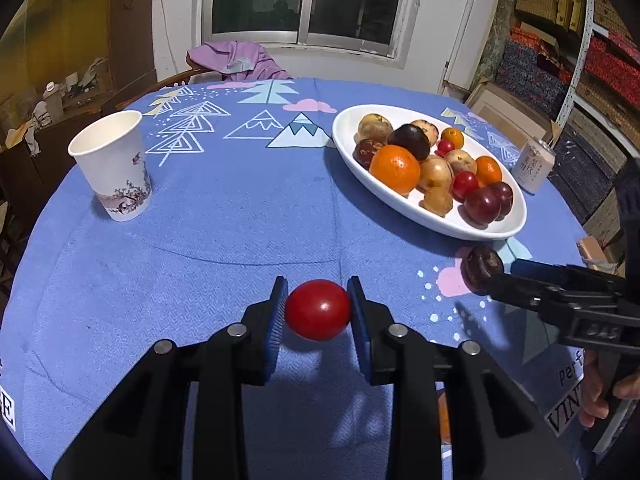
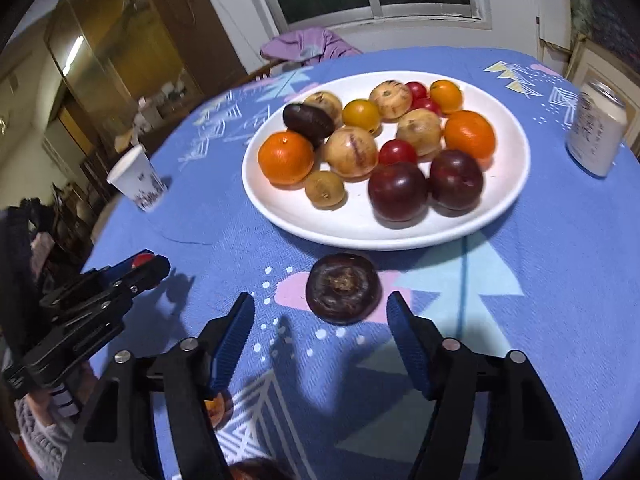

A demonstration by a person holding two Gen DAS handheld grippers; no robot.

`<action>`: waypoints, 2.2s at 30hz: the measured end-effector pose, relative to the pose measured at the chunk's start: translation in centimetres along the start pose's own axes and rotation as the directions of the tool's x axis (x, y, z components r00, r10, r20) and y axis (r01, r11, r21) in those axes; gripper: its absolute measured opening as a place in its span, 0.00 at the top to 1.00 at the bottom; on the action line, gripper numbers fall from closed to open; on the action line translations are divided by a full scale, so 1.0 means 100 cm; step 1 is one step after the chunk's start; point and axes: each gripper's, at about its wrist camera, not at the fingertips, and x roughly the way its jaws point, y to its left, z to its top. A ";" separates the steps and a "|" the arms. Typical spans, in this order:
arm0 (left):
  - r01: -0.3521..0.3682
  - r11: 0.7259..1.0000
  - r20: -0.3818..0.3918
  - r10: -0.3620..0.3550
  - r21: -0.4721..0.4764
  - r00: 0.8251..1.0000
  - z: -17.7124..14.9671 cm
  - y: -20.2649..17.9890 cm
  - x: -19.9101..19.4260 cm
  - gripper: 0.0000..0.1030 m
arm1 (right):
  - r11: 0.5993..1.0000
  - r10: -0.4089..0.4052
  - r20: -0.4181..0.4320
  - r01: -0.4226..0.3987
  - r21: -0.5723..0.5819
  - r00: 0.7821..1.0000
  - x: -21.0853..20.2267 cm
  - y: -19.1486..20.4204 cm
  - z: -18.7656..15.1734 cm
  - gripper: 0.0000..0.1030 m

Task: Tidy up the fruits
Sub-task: 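Grasp a red cherry tomato with the left tool while the right tool grasps a mangosteen, then carry the tomato and mangosteen over the white plate and open both tools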

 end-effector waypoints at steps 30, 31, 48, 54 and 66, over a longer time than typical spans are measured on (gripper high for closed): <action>0.006 0.999 -0.048 -0.004 0.034 0.999 -0.012 -0.011 0.025 0.71 | 0.999 0.032 0.042 -0.032 0.013 0.999 -0.010 -0.008 -0.013 0.58; 0.008 0.999 -0.048 -0.006 0.034 0.999 -0.012 -0.011 0.025 0.71 | 0.999 0.042 0.046 -0.043 0.018 0.998 -0.013 -0.009 -0.014 0.58; 0.052 0.991 0.095 -0.064 0.123 0.993 0.067 -0.096 0.001 0.71 | 0.990 0.075 0.330 -0.110 0.088 0.941 -0.109 -0.046 0.073 0.58; 0.100 0.987 0.058 -0.108 0.129 0.992 0.086 -0.125 0.042 0.71 | 0.991 0.047 0.275 -0.080 0.109 0.960 -0.060 -0.063 0.111 0.58; 0.181 0.979 -0.043 -0.178 0.094 0.983 0.089 -0.118 0.091 0.69 | 0.998 0.009 0.159 -0.019 0.056 0.987 0.026 -0.066 0.127 0.57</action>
